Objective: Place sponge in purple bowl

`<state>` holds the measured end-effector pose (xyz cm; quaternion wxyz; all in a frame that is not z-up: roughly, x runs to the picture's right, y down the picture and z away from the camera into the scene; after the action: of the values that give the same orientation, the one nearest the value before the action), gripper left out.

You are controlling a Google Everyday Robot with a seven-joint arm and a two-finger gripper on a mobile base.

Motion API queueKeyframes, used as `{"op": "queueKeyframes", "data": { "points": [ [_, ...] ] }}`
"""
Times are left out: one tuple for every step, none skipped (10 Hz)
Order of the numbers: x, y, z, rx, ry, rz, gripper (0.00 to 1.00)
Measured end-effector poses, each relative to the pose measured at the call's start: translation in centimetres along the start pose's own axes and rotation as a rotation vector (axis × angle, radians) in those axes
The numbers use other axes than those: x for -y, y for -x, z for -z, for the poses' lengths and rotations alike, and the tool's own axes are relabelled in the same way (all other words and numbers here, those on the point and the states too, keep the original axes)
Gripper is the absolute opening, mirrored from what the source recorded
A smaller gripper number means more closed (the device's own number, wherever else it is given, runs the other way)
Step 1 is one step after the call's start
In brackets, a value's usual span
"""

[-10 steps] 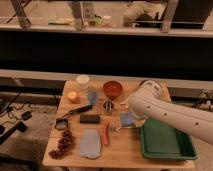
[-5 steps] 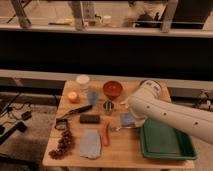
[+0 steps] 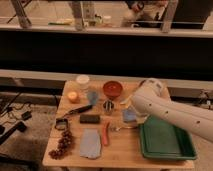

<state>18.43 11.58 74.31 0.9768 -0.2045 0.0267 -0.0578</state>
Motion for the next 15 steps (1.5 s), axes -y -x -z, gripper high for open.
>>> {"op": "queueKeyframes", "data": {
  "points": [
    [1.1,-1.0,0.0,-0.007,-0.014,-0.020,0.03],
    [2.2,-1.9,-0.1,-0.012,-0.023,-0.037,0.03],
    [3.2,-2.7,-0.3,-0.013,-0.028,-0.053,0.03],
    [4.3,-3.5,-0.8,-0.015,-0.028,-0.067,0.03],
    [5.6,-4.5,-1.6,-0.017,-0.024,-0.081,0.03],
    [6.9,-5.5,-2.5,-0.018,-0.019,-0.093,0.03],
    [8.3,-6.5,-3.4,-0.020,-0.016,-0.103,0.03],
    [9.0,-7.1,-3.9,-0.022,-0.011,-0.110,0.03],
    [9.3,-7.6,-4.2,-0.025,-0.008,-0.115,0.03],
    [9.2,-7.6,-4.2,-0.026,-0.005,-0.116,0.03],
    [9.2,-7.7,-4.2,-0.027,-0.003,-0.116,0.03],
    [9.2,-7.7,-4.2,-0.027,-0.004,-0.116,0.03],
    [9.2,-7.6,-4.2,-0.026,-0.004,-0.115,0.03],
    [9.3,-7.6,-4.3,-0.026,-0.005,-0.115,0.03],
    [9.4,-7.7,-4.3,-0.029,-0.010,-0.118,0.03]
  ]
}}
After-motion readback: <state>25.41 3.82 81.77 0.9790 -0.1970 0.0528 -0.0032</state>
